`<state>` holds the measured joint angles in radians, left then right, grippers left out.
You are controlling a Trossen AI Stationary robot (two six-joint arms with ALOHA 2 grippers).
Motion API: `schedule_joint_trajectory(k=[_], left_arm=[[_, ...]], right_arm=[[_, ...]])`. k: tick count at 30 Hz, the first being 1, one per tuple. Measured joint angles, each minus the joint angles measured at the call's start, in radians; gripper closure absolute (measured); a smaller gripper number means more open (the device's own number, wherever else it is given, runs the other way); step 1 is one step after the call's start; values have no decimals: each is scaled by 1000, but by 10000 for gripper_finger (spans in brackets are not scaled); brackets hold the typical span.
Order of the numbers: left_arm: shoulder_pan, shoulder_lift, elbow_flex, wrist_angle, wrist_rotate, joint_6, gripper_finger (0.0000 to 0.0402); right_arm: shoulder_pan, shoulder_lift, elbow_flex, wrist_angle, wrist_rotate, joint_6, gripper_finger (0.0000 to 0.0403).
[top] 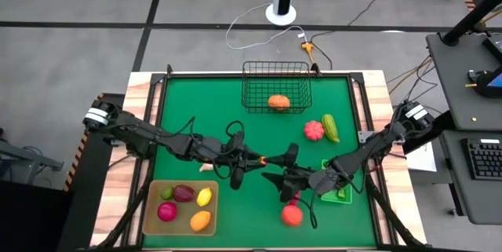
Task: Sort produce into baskets
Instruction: Put the strawberry into the green bin
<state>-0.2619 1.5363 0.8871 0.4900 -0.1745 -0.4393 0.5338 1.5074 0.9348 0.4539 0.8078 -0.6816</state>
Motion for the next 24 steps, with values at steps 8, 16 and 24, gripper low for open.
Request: schedule_joint_trajectory(k=[8, 16, 24], left_arm=[[0, 2, 0, 13, 0, 0, 314], [0, 2, 0, 18, 1, 0, 314], [0, 2, 0, 22, 2, -1, 314]], right_arm=[[-4, 0, 10, 1, 1, -11, 185], [-5, 0, 10, 1, 4, -11, 197], [-12, 0, 10, 1, 5, -18, 204]])
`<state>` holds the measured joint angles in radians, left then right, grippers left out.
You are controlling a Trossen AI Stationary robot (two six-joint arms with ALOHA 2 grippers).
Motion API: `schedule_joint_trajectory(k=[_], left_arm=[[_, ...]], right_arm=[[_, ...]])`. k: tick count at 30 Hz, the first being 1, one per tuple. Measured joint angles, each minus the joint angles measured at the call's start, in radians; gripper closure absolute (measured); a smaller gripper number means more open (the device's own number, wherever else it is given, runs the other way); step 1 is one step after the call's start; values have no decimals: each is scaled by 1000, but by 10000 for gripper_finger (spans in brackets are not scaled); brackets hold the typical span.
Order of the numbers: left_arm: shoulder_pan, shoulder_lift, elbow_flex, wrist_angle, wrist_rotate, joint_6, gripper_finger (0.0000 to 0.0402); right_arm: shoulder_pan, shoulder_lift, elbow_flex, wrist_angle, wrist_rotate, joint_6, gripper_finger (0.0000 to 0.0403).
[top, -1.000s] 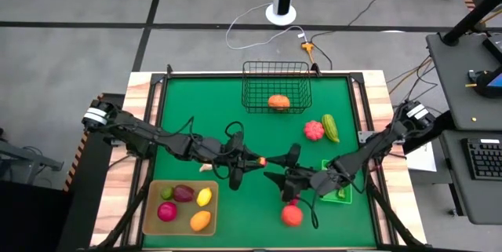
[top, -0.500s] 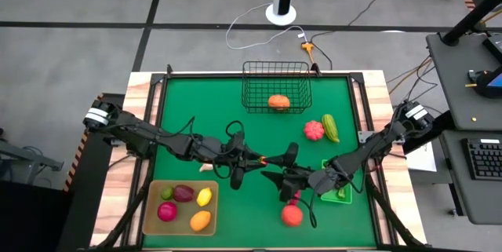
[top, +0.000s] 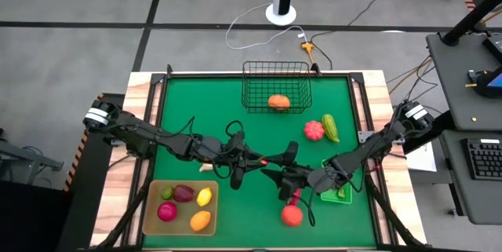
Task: Sort produce into baskets
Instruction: Put the strawberry into the green bin
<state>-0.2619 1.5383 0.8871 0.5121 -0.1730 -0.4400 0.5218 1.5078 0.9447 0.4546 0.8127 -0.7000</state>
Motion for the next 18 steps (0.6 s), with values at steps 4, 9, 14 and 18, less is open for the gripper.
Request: schedule_joint_trajectory(k=[4, 9, 14, 18], left_arm=[[0, 0, 0, -1, 0, 0, 314], [0, 0, 0, -5, 1, 0, 304], [0, 0, 0, -3, 0, -4, 283], [0, 0, 0, 17, -1, -7, 263]], right_arm=[[-3, 0, 0, 0, 0, -1, 223], [-4, 0, 0, 0, 1, -9, 261], [-4, 0, 0, -3, 1, -12, 290], [-4, 0, 0, -8, 0, -10, 292]])
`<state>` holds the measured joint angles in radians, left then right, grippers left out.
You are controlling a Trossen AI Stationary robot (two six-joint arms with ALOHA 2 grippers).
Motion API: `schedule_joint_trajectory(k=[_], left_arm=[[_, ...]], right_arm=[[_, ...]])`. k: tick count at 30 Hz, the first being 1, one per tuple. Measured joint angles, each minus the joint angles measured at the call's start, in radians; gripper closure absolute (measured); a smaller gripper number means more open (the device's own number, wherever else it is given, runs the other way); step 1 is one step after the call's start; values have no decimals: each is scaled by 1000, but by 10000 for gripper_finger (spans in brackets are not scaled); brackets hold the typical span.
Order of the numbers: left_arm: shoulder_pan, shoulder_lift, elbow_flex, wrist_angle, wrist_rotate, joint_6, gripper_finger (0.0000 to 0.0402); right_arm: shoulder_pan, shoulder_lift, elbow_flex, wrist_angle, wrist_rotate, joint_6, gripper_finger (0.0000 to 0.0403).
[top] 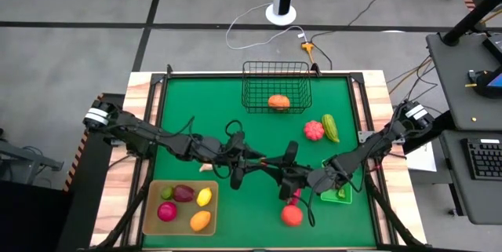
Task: Sort produce into baskets
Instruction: Put the strawberry into the green bin
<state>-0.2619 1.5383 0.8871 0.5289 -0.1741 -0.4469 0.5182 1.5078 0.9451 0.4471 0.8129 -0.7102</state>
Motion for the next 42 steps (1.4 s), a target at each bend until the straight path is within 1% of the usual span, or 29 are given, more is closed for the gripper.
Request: schedule_joint_trajectory(k=[6, 9, 11, 14, 17, 19, 20, 22, 25, 26, 28, 31, 36, 39, 42], left_arm=[[0, -17, 0, -12, 0, 4, 229], [0, -45, 0, -68, 0, 21, 216], [0, -74, 0, -135, 0, 30, 212], [0, -127, 0, -231, 0, 40, 210], [0, -181, 0, -319, -1, 45, 210], [0, -210, 0, -370, -5, 45, 210], [0, -220, 0, -384, -13, 45, 210], [0, -238, 1, -415, -28, 45, 210], [0, -244, 1, -433, -46, 45, 210], [0, -245, 1, -439, -49, 45, 210], [0, -242, 1, -440, -51, 45, 210], [-2, -233, 1, -443, -51, 45, 210], [-4, -217, 1, -453, -51, 40, 209], [-4, -216, 1, -467, -51, 37, 209], [-4, -215, 1, -469, -51, 34, 209]], right_arm=[[0, 0, 0, -7, 0, 0, 292], [1, -4, 0, -27, 10, 15, 294], [1, -13, 0, -62, 32, 58, 294], [1, -39, 0, -170, 50, 195, 293], [0, -87, 3, -345, 38, 443, 293], [-8, -124, 33, -552, -32, 659, 293], [-15, -141, 55, -663, -103, 776, 294], [-34, -167, 99, -887, -301, 993, 294], [-45, -177, 154, -1159, -589, 1245, 294], [-44, -177, 168, -1244, -661, 1311, 293], [-34, -178, 190, -1374, -763, 1411, 293], [-18, -179, 196, -1505, -827, 1524, 294], [7, -179, 131, -1584, -903, 1659, 295], [16, -179, 88, -1595, -908, 1719, 283], [14, -179, 60, -1595, -899, 1753, 260]])
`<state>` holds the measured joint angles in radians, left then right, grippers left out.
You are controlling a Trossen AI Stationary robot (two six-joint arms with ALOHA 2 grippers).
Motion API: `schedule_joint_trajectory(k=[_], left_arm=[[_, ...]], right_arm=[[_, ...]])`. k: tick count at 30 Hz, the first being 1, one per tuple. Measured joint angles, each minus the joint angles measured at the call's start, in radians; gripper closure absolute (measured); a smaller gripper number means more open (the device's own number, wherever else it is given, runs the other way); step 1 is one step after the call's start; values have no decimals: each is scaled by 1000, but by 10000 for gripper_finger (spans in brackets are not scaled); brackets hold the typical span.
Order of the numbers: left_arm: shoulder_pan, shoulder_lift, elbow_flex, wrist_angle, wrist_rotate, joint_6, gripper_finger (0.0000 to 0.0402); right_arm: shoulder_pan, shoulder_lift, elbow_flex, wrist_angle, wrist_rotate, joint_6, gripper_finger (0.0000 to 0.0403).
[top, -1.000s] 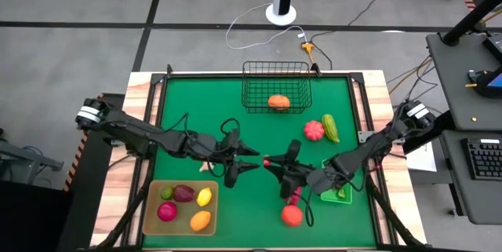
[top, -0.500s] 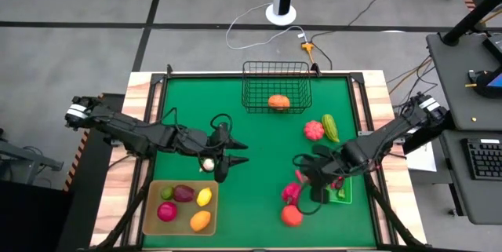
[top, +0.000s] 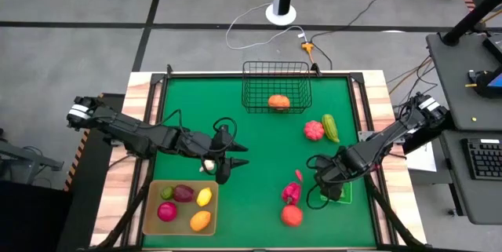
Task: Sort produce into baskets
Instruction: Put the strawberry into the green bin, then put the orange chili pepper into the green bin
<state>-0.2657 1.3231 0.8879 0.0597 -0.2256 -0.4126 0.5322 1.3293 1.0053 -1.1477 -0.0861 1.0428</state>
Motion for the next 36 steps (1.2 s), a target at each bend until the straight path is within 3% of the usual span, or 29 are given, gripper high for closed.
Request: schedule_joint_trajectory(k=[10, 18, 24, 31, 36], left_arm=[[0, 0, 0, -9, 0, -13, 209], [0, 0, 0, -109, 0, -64, 209], [0, 0, 0, -155, 0, -103, 209], [0, 0, 0, -159, 0, -103, 209], [0, 0, 0, -184, 0, -83, 209]], right_arm=[[0, -3, -1, 3, 30, -21, 199], [-13, -12, 16, 91, 168, -22, 198], [-92, -5, 16, 248, 222, -26, 198], [-216, 51, 16, 347, 221, -40, 200], [-249, 120, 15, 379, 149, -26, 212]])
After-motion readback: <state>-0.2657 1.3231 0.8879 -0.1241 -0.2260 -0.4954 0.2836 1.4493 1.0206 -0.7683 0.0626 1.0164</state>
